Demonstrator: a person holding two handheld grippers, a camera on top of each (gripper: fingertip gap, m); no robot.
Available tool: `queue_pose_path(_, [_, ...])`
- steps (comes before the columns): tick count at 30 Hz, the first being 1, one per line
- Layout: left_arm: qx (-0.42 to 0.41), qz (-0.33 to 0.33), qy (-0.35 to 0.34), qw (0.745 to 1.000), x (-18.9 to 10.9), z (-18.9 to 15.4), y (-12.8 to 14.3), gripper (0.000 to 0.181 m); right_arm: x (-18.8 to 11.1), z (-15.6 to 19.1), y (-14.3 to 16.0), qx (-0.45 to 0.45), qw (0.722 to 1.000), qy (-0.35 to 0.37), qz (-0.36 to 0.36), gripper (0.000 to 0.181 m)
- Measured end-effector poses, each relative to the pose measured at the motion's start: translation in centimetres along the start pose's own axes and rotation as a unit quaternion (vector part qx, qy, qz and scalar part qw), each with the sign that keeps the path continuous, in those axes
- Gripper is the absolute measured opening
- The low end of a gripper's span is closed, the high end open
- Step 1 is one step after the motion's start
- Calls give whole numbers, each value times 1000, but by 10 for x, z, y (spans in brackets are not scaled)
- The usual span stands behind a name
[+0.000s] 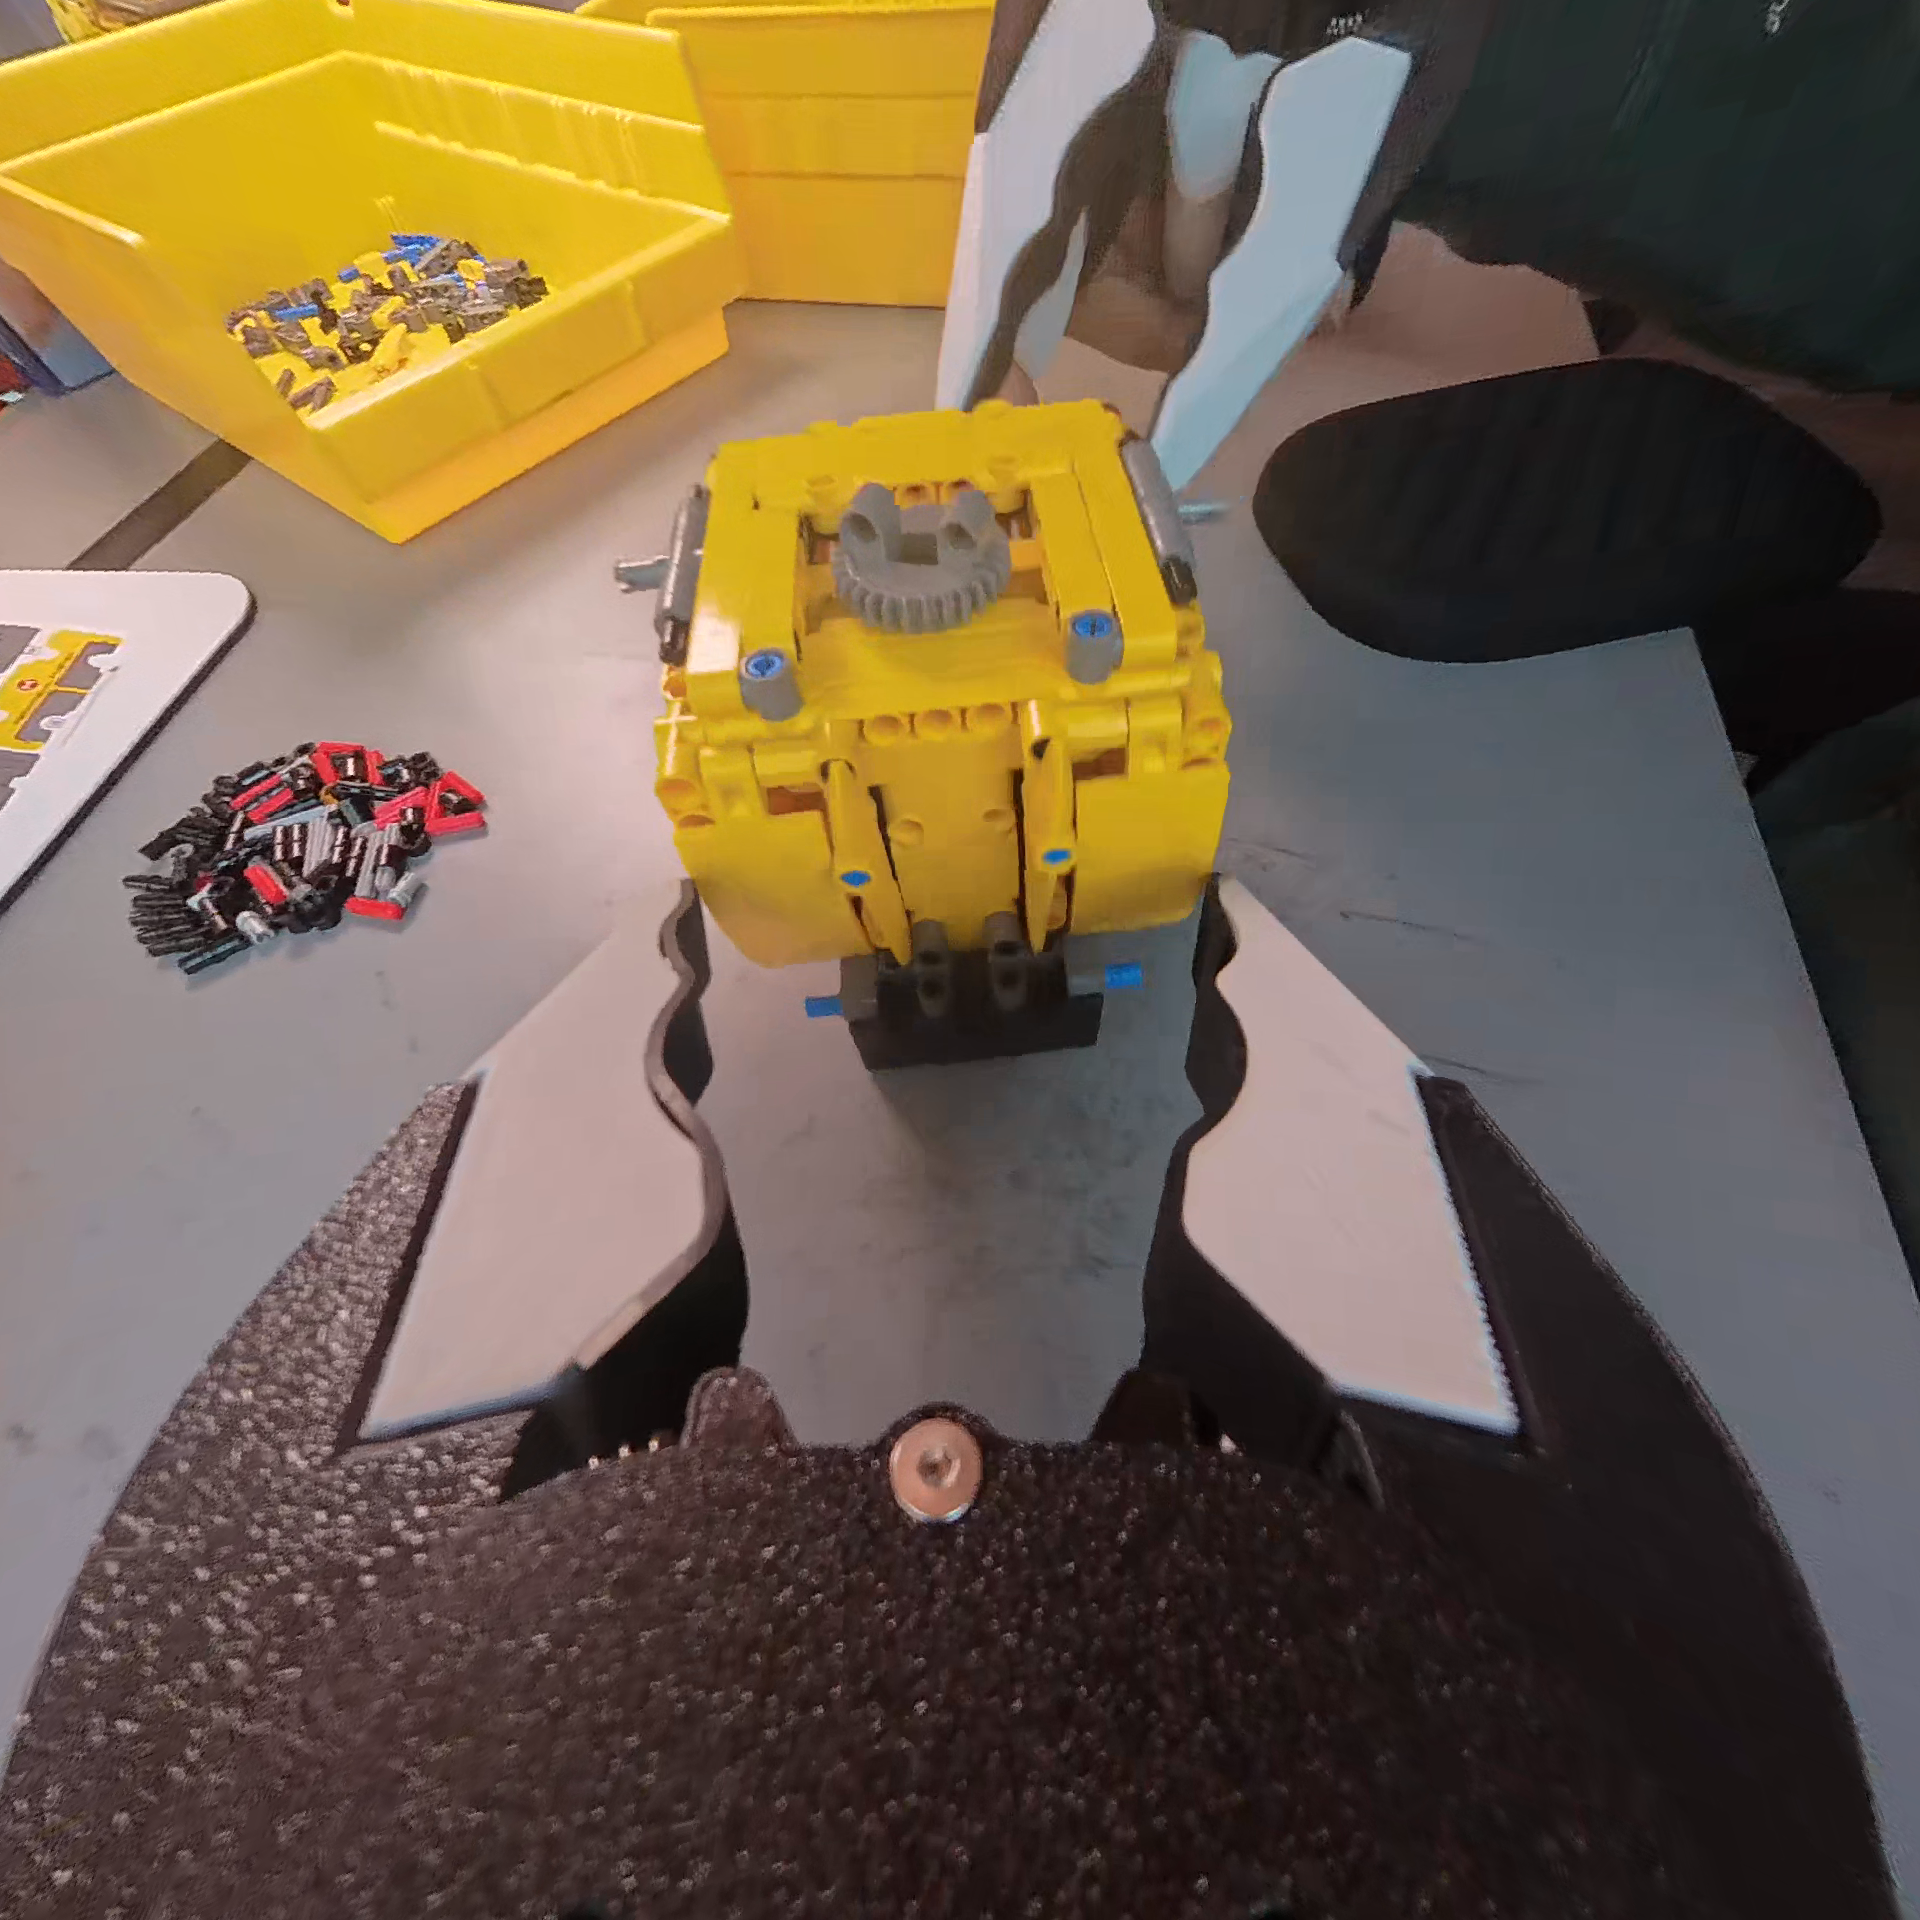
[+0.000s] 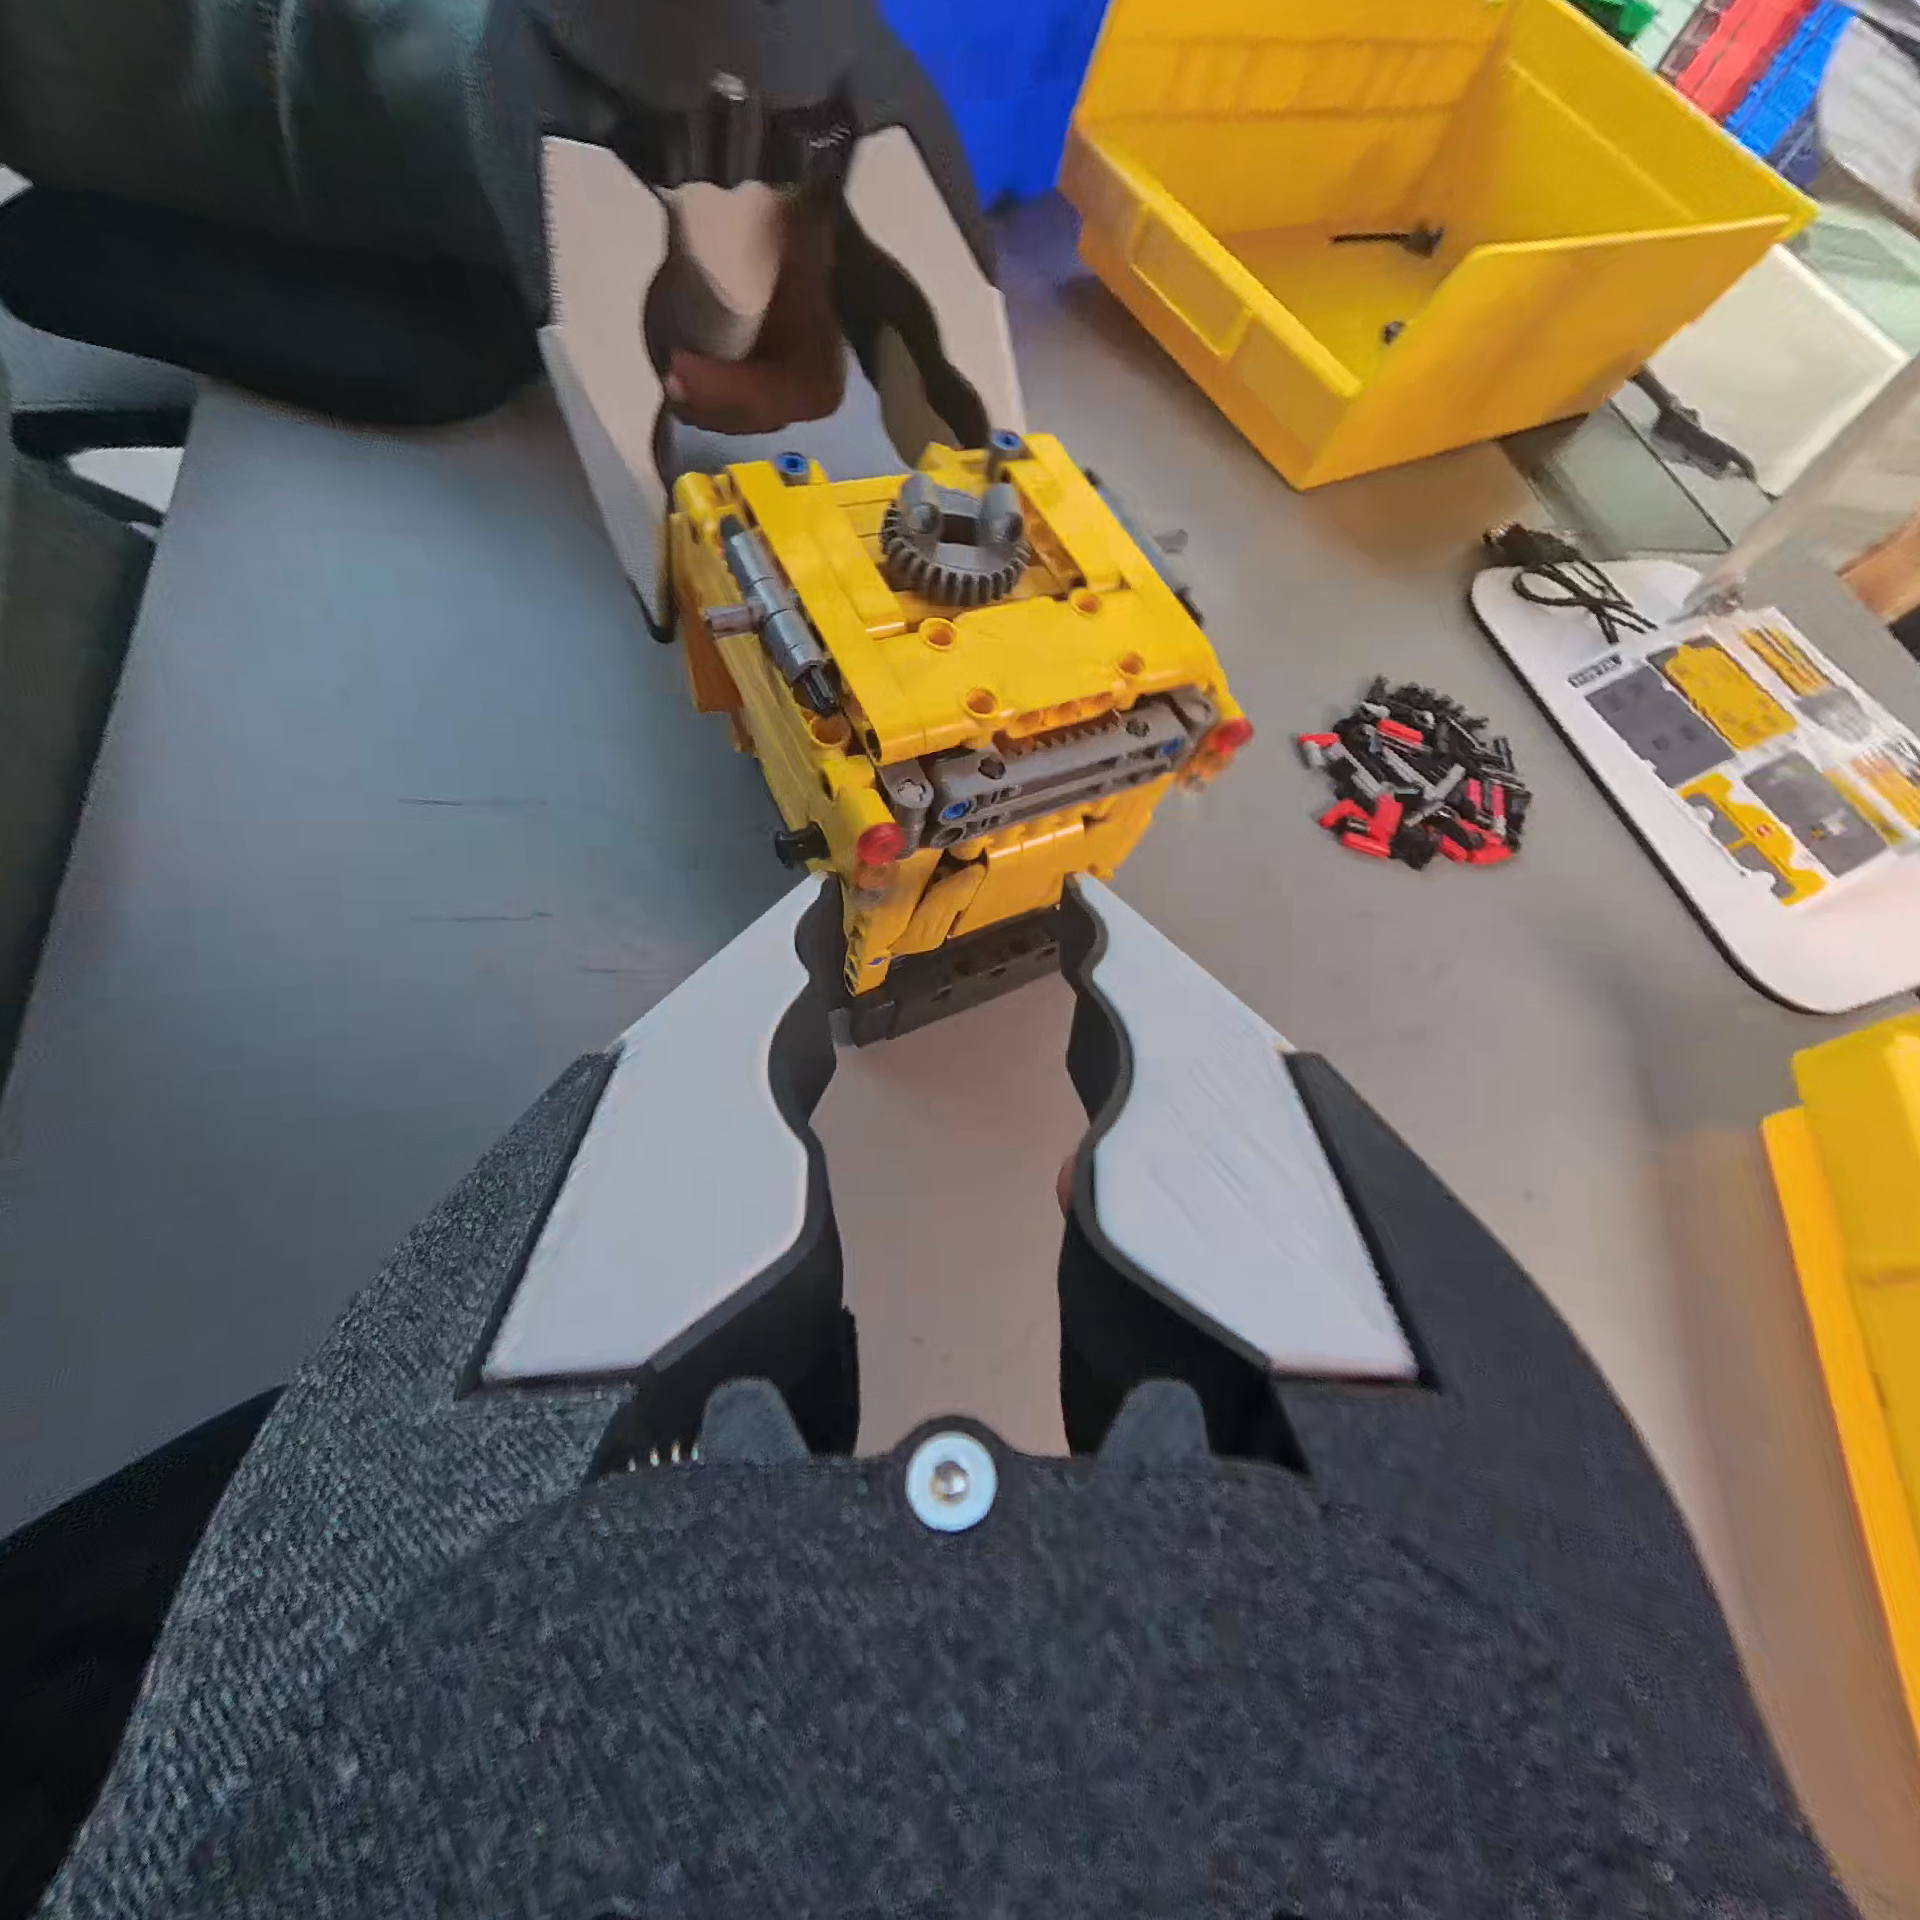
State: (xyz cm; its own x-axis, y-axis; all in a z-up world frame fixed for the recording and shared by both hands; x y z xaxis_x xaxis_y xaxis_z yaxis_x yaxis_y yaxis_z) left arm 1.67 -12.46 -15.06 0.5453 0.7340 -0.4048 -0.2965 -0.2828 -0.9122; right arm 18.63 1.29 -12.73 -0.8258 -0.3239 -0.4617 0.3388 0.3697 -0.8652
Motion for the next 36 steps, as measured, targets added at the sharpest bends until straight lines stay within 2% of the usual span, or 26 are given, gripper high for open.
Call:
queue_pose_path(2, [3, -7, -12, 1000, -4, -3, 2, 70, -3, -13, 7, -2, 999, 36, 5, 31])
queue_pose_path(3, [1, -16, -19, 1000, -5, -3, 1, 68, -3, -18, 10, -1, 999, 51, 7, 29])
queue_pose_path(5, [-7, -18, -24, 1000, -3, -4, 0, 78, 1, -17, 12, 17, 999, 36, -5, 31])
queue_pose_path(8, [-11, -17, -21, 1000, 2, -4, -1, 84, 13, -12, 15, 19, 1000, 17, -1, 48])
queue_pose_path(11, [-20, -18, -17, 1000, 2, 0, 0, 87, 18, -13, 15, 33, 999, 21, -2, 43])
queue_pose_path(13, [-15, -20, -13, 1000, 0, 3, 0, 84, 22, -9, 12, 30, 999, 17, -7, 31])
queue_pose_path(19, [5, -13, 11, 1000, -19, 29, 9, 82, 47, -9, 1, 20, 999, 37, -1, 25])
queue_pose_path(23, [8, -18, 18, 1000, -27, 58, 15, 82, 66, -21, -6, 2, 998, 69, 10, 23])
queue_pose_path(25, [8, -13, 11, 1000, -26, 75, 15, 79, 76, -31, -8, 6, 998, 67, 15, 40])
queue_pose_path(27, [21, -4, 0, 1000, -24, 89, 14, 80, 84, -43, -7, 9, 997, 81, 16, 45])
queue_pose_path(32, [13, -8, -32, 999, -19, 111, 12, 79, 87, -66, -2, 42, 991, 130, 3, 34])
queue_pose_path(36, [-3, -47, -45, 998, -41, 112, 6, 77, 75, -61, -2, 42, 991, 129, -7, 35])
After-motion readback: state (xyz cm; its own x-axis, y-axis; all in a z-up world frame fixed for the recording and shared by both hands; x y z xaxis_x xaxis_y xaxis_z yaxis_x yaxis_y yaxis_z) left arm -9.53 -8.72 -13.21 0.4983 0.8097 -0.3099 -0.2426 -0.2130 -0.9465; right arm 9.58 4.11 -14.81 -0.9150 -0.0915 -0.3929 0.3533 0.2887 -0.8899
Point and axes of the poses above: each gripper's, where its closed fingertips meet, x out along the fingers, y out of its underside, z = x × y across the jaws, the point moved 8 cm from there along -x, back along the fingers, and after that the axes turned 2 degrees about -z, right-handed, at the moved point
